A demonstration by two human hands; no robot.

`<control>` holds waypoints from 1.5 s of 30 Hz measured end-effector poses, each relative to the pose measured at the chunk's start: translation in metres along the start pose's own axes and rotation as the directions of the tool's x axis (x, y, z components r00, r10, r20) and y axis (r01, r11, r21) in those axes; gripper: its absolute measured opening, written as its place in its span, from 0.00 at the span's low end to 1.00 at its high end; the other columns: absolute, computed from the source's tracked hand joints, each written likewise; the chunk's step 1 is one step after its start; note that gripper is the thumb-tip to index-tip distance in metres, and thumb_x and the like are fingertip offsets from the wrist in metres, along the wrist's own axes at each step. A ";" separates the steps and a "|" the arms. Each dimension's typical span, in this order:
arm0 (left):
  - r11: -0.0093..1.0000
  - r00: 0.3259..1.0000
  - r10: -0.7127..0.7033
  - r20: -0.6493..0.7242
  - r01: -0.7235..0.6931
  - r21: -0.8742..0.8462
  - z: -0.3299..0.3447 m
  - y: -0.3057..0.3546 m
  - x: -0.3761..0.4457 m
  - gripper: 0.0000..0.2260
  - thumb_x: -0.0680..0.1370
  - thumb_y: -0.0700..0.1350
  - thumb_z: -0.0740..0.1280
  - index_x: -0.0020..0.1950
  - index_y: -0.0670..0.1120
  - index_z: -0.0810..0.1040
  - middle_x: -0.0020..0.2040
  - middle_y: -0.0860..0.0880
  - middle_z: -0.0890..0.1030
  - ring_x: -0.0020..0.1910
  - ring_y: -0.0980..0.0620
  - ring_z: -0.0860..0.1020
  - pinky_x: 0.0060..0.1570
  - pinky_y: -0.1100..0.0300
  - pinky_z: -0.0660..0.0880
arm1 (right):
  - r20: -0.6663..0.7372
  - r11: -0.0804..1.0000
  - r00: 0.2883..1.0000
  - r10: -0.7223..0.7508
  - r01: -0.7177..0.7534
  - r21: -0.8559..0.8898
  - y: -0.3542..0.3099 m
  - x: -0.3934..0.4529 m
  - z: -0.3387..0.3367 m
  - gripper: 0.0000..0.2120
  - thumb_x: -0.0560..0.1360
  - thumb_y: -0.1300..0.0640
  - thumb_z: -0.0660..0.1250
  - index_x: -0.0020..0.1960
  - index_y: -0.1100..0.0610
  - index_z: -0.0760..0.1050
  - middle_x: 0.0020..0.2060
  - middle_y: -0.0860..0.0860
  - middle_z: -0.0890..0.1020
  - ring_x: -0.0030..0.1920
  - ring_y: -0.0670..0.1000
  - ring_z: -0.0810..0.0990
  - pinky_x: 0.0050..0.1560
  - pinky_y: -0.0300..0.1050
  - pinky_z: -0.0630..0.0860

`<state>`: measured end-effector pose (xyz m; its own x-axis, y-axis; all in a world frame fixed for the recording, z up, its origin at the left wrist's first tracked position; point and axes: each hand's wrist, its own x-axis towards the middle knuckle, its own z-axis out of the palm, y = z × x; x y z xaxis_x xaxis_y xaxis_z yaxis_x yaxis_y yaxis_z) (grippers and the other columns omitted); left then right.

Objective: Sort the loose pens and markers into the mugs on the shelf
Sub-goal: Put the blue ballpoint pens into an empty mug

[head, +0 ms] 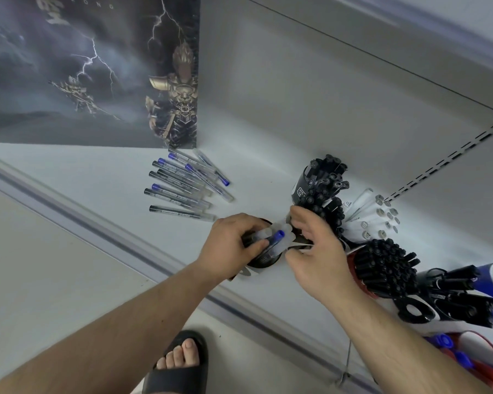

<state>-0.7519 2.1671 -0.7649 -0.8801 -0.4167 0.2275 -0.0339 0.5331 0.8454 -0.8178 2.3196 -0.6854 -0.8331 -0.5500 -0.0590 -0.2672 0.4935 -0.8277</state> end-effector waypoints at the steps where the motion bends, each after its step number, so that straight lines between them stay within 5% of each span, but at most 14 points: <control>1: 1.000 1.000 -0.012 -0.012 0.012 -0.001 -0.002 0.000 -0.001 0.09 0.70 0.46 0.73 0.49 0.54 0.80 0.41 0.60 0.79 0.43 0.63 0.77 0.46 0.64 0.73 | -0.092 0.999 0.995 -0.026 0.023 -0.038 0.006 0.001 0.000 0.28 0.68 0.71 0.67 0.64 0.50 0.75 0.58 0.46 0.77 0.53 0.36 0.76 0.48 0.22 0.69; 6: 0.991 0.987 -0.117 -0.111 0.107 -0.086 -0.007 0.000 -0.002 0.07 0.71 0.44 0.73 0.46 0.52 0.81 0.40 0.59 0.80 0.42 0.59 0.78 0.43 0.70 0.71 | -0.125 0.942 0.985 -0.122 0.075 -0.326 0.017 0.004 0.002 0.16 0.69 0.62 0.71 0.56 0.55 0.82 0.49 0.43 0.75 0.42 0.43 0.76 0.45 0.29 0.72; 8: 0.992 0.984 -0.114 -0.139 0.104 -0.072 -0.007 -0.001 0.000 0.07 0.71 0.45 0.73 0.48 0.52 0.82 0.41 0.58 0.80 0.41 0.58 0.77 0.43 0.65 0.73 | -0.063 0.834 0.986 -0.155 0.096 -0.544 0.016 0.004 0.009 0.19 0.68 0.53 0.73 0.58 0.55 0.81 0.53 0.49 0.75 0.47 0.48 0.77 0.51 0.44 0.76; 11: 0.994 0.993 -0.019 -0.117 0.031 0.103 -0.003 -0.003 0.005 0.10 0.70 0.45 0.75 0.51 0.49 0.84 0.43 0.54 0.80 0.44 0.52 0.76 0.45 0.59 0.73 | -0.023 0.595 0.974 -0.225 0.119 -0.795 0.016 0.004 0.024 0.20 0.64 0.46 0.76 0.50 0.57 0.81 0.48 0.54 0.75 0.47 0.58 0.76 0.47 0.53 0.75; 14: 0.963 0.989 0.035 -0.146 0.006 0.269 0.003 -0.005 0.007 0.17 0.69 0.47 0.74 0.56 0.46 0.83 0.47 0.46 0.78 0.46 0.44 0.76 0.47 0.56 0.71 | -0.062 0.556 0.962 -0.264 0.100 -0.825 0.019 0.005 0.033 0.18 0.62 0.49 0.79 0.46 0.57 0.81 0.48 0.55 0.76 0.48 0.58 0.74 0.46 0.54 0.73; 17: 0.976 0.974 -0.071 -0.214 0.112 0.187 -0.003 -0.001 -0.001 0.17 0.72 0.44 0.74 0.60 0.46 0.80 0.48 0.50 0.77 0.45 0.53 0.74 0.46 0.64 0.69 | -0.084 0.616 0.949 -0.302 0.128 -0.778 0.019 0.003 0.035 0.13 0.62 0.54 0.80 0.43 0.55 0.81 0.54 0.56 0.76 0.54 0.57 0.68 0.50 0.56 0.71; 20: 0.977 0.959 -0.161 -0.233 0.189 0.102 -0.008 0.005 -0.012 0.11 0.74 0.43 0.70 0.56 0.49 0.78 0.46 0.56 0.74 0.40 0.58 0.70 0.39 0.71 0.65 | -0.072 0.760 0.982 -0.175 0.089 -0.644 0.011 0.002 0.027 0.10 0.65 0.53 0.78 0.44 0.51 0.79 0.56 0.51 0.74 0.56 0.55 0.66 0.55 0.52 0.65; 24: 0.922 0.911 -0.379 -0.161 0.356 -0.154 -0.022 0.015 -0.011 0.06 0.78 0.44 0.66 0.51 0.53 0.78 0.46 0.57 0.79 0.41 0.59 0.75 0.42 0.70 0.70 | -0.078 0.995 0.992 0.100 -0.102 -0.014 -0.020 0.000 -0.011 0.08 0.72 0.61 0.73 0.42 0.50 0.76 0.37 0.48 0.81 0.40 0.47 0.78 0.44 0.45 0.74; 27: 0.781 0.825 -0.556 -0.105 0.475 -0.405 -0.035 0.026 -0.006 0.07 0.81 0.46 0.62 0.48 0.53 0.79 0.44 0.55 0.82 0.40 0.55 0.77 0.43 0.62 0.73 | -0.158 0.851 0.938 0.310 -0.199 0.486 -0.035 -0.008 -0.034 0.09 0.76 0.68 0.68 0.42 0.56 0.75 0.36 0.56 0.81 0.34 0.49 0.81 0.38 0.42 0.74; 30: 0.684 0.824 -0.566 -0.036 0.444 -0.579 -0.045 0.041 -0.002 0.12 0.83 0.48 0.58 0.51 0.46 0.80 0.39 0.49 0.80 0.33 0.54 0.73 0.36 0.62 0.70 | 0.027 0.469 0.826 0.563 -0.346 0.813 -0.033 -0.012 -0.034 0.07 0.78 0.66 0.63 0.43 0.57 0.74 0.35 0.55 0.82 0.35 0.51 0.83 0.41 0.43 0.72; 34: 0.635 0.890 -0.435 0.134 0.409 -0.655 -0.043 0.057 -0.003 0.13 0.75 0.52 0.69 0.49 0.43 0.79 0.33 0.46 0.75 0.31 0.51 0.72 0.31 0.61 0.69 | 0.202 0.296 0.762 0.615 -0.461 0.837 -0.031 -0.018 -0.009 0.05 0.80 0.65 0.61 0.48 0.57 0.73 0.33 0.53 0.82 0.35 0.50 0.82 0.40 0.43 0.72; 38: 0.673 0.922 -0.377 0.087 0.338 -0.657 -0.053 0.057 0.005 0.09 0.71 0.48 0.74 0.40 0.44 0.76 0.34 0.44 0.75 0.32 0.48 0.73 0.37 0.54 0.73 | 0.097 0.537 0.755 0.649 -0.544 0.645 -0.025 -0.010 0.006 0.05 0.77 0.64 0.66 0.51 0.56 0.76 0.38 0.53 0.81 0.33 0.51 0.80 0.36 0.43 0.71; 42: 0.955 0.978 -0.202 0.050 0.208 -0.212 -0.073 0.059 0.016 0.10 0.71 0.47 0.77 0.39 0.52 0.75 0.35 0.56 0.80 0.32 0.54 0.74 0.35 0.60 0.72 | -0.065 0.660 0.778 0.625 -0.482 0.576 -0.019 0.001 -0.003 0.06 0.76 0.63 0.67 0.52 0.55 0.78 0.35 0.51 0.78 0.32 0.50 0.74 0.33 0.43 0.69; 45: 0.989 0.964 -0.081 0.254 0.045 0.143 -0.068 0.066 0.022 0.11 0.70 0.49 0.77 0.44 0.51 0.75 0.38 0.57 0.81 0.33 0.58 0.75 0.35 0.62 0.69 | -0.149 0.773 0.824 0.547 -0.430 0.466 -0.013 0.000 -0.001 0.06 0.75 0.64 0.67 0.47 0.54 0.80 0.34 0.50 0.79 0.33 0.50 0.75 0.34 0.43 0.71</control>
<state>-0.7415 2.1428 -0.6706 -0.9657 -0.2579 0.0283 -0.1411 0.6135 0.7770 -0.8151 2.3138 -0.6741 -0.9045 -0.0824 -0.4183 0.3770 0.3040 -0.8749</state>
